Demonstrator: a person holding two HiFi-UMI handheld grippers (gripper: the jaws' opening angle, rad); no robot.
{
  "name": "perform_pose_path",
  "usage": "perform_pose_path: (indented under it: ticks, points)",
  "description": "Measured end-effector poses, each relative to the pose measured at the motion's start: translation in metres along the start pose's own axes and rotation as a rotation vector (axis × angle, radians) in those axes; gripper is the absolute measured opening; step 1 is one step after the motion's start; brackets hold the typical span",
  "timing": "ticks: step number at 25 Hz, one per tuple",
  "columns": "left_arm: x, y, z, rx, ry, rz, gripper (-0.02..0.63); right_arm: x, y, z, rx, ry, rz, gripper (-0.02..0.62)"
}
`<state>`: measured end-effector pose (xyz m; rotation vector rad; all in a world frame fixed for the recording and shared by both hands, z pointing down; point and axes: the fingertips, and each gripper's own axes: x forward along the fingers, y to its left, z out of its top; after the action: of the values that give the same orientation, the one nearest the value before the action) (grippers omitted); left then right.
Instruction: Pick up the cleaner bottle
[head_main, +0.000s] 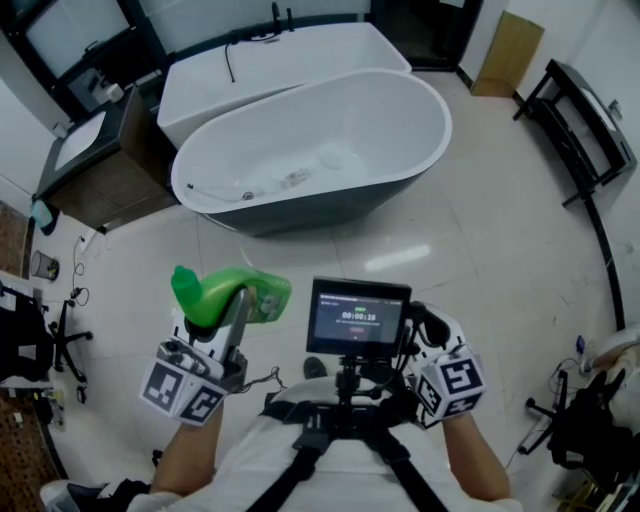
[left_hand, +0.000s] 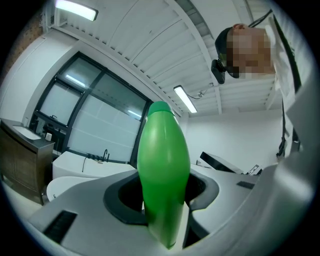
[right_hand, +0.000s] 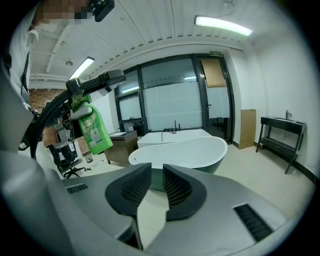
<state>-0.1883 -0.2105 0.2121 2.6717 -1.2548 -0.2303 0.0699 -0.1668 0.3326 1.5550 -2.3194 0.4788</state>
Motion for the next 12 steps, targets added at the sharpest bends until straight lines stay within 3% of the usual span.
perform_pose_path:
  ticks: [7, 12]
  points:
    - [-0.028, 0.001, 0.001, -0.049, -0.017, -0.044, 0.163, -0.006, 0.028, -0.006, 0.0, -0.007, -0.018, 0.081]
    - [-0.037, -0.011, -0.008, -0.019, 0.016, -0.064, 0.163, -0.015, 0.039, -0.011, 0.029, -0.017, -0.023, 0.08]
